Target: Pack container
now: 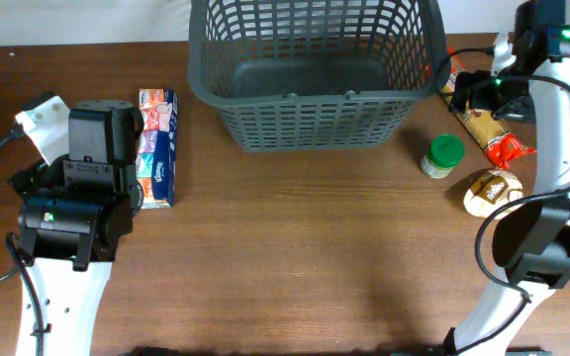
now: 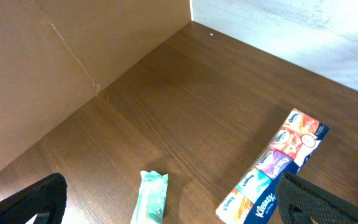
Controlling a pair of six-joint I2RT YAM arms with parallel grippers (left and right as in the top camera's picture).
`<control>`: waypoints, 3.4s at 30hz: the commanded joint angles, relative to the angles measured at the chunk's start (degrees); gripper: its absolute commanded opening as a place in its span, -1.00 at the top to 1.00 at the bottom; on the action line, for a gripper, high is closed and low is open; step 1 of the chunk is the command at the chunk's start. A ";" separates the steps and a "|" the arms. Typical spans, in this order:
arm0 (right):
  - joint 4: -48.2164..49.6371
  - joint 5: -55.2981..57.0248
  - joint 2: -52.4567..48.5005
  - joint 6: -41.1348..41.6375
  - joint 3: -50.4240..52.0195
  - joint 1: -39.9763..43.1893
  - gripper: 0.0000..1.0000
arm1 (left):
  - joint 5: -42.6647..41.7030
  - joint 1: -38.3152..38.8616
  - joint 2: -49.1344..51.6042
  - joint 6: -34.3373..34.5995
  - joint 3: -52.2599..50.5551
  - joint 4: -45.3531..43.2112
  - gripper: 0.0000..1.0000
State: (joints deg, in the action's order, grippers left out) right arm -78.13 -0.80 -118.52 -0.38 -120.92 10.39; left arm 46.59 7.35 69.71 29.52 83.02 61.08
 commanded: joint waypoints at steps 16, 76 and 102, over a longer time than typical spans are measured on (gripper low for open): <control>1.11 -3.74 0.70 -0.66 2.64 1.60 -0.98 | 1.20 -0.28 0.09 -0.94 0.59 0.11 -0.99; 8.13 -19.98 -4.83 3.63 -19.17 0.76 0.92 | 0.96 -0.28 0.09 -0.94 0.59 0.11 -0.99; 9.35 -22.12 -7.54 3.63 -19.17 -1.79 0.92 | 0.96 -0.28 0.09 -0.94 0.59 0.11 -0.99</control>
State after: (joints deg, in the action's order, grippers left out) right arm -68.73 -22.13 -125.43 3.84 -140.38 9.47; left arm 46.59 7.35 69.76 29.52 83.02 61.08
